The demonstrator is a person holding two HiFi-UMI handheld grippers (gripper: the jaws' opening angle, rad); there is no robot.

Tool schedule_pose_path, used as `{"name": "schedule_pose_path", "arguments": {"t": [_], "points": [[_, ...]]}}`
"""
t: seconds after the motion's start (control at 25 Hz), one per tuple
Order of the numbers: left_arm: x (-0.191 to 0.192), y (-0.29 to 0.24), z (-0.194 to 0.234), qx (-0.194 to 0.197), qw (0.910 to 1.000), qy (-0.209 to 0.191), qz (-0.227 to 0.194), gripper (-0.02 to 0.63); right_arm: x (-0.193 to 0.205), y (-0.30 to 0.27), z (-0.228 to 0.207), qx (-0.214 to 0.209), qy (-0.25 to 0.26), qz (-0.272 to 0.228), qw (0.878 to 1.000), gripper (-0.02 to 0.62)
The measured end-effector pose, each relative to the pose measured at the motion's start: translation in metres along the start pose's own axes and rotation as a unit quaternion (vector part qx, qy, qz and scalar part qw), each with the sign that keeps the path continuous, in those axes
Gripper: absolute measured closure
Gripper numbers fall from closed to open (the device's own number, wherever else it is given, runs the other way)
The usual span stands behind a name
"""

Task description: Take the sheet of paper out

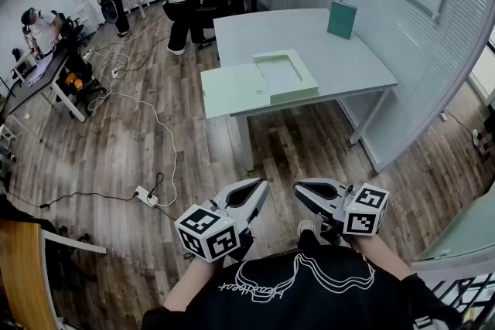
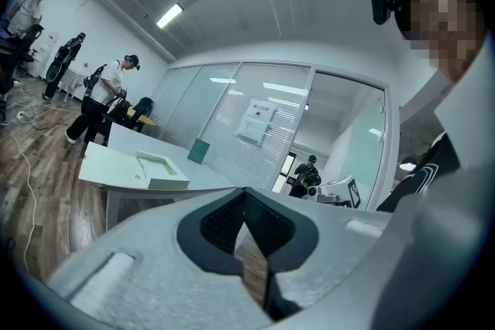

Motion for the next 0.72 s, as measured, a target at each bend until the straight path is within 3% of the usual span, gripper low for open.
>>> {"name": "schedule_pose_path", "arguments": {"t": [0.48,0.72], "points": [[0.005,-0.009,-0.013,0.008,0.9997,-0.019,0.013,0.594,-0.001,0.013,-0.003,0.012,0.007,-0.001,1.000,0.586],[0.006,-0.021,-0.008,0.021,0.9995,0.014,0.020,0.594,-0.008,0.017,-0.014,0.027,0.010,-0.009,1.000,0.586]]}}
Point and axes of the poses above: the fingertips, and each gripper's own axes: y backward along the fingers, z to its left, x out of its underside, the point moved 1 cm from there along y, backward along the fingers, and after that the axes turned 4 degrees about -x, right-handed, at the moved point
